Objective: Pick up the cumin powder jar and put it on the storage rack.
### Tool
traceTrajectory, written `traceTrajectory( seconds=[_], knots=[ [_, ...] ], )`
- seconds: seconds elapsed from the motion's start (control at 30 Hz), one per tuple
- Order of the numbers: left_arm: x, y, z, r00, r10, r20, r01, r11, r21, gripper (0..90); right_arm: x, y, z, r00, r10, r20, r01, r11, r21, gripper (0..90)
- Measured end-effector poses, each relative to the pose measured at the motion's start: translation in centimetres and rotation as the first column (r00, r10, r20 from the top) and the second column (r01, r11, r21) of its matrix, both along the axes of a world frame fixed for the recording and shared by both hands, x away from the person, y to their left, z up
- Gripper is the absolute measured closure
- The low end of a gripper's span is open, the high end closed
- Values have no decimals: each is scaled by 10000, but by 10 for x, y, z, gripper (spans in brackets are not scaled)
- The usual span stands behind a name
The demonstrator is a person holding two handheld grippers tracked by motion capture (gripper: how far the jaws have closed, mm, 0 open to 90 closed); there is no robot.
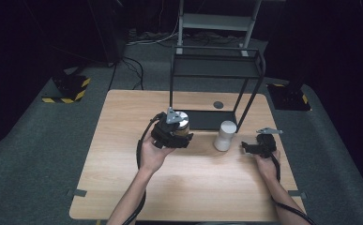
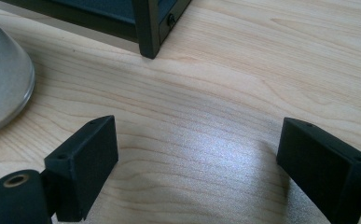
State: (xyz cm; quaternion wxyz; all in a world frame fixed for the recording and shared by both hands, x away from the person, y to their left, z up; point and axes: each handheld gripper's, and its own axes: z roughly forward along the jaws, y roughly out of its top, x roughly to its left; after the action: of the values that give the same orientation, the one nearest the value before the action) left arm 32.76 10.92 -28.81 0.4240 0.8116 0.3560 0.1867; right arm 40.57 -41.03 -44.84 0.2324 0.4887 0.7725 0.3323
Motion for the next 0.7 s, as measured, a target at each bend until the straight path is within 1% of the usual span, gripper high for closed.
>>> traceTrajectory(
  seconds=[0.13, 0.17, 0.23, 0.33, 0.37, 0.6, 0.63, 0.67, 0.7],
  knots=[
    [3, 3, 11, 9999, -97, 77, 98, 9998, -166, 311, 0, 0, 0, 10000, -8, 1, 8, 10000, 2, 121],
    [3, 3, 11, 9999, -97, 77, 98, 9998, -166, 311, 0, 0, 0, 10000, -8, 1, 8, 10000, 2, 121],
    [3, 3, 16, 9998, -112, 156, 115, 9998, -187, 311, 0, 0, 0, 10000, -11, 3, 11, 10000, 3, 122],
    [2, 4, 27, 9993, -163, 324, 171, 9995, -263, 311, 0, 0, 0, 10000, -14, 4, 14, 10000, 2, 122],
    [2, 4, 27, 9993, -163, 324, 171, 9995, -263, 311, 0, 0, 0, 10000, -14, 4, 14, 10000, 2, 122],
    [5, 4, 44, 9984, -334, 451, 351, 9987, -363, 311, 0, 0, 0, 10000, -13, 4, 13, 10000, 2, 122],
    [-10, -12, 19, 9926, 1199, 214, -1088, 9519, -2865, 311, 0, 0, 0, 10000, -14, 4, 14, 10000, 3, 122],
    [-11, -16, 16, 9899, 1408, 147, -1278, 9337, -3344, 311, 0, 0, 0, 10000, -12, 4, 12, 10000, 2, 123],
    [-4, -6, 32, 9970, 693, 334, -608, 9761, -2085, 311, 0, 0, 0, 10000, -13, 3, 13, 10000, 3, 122]
  ],
)
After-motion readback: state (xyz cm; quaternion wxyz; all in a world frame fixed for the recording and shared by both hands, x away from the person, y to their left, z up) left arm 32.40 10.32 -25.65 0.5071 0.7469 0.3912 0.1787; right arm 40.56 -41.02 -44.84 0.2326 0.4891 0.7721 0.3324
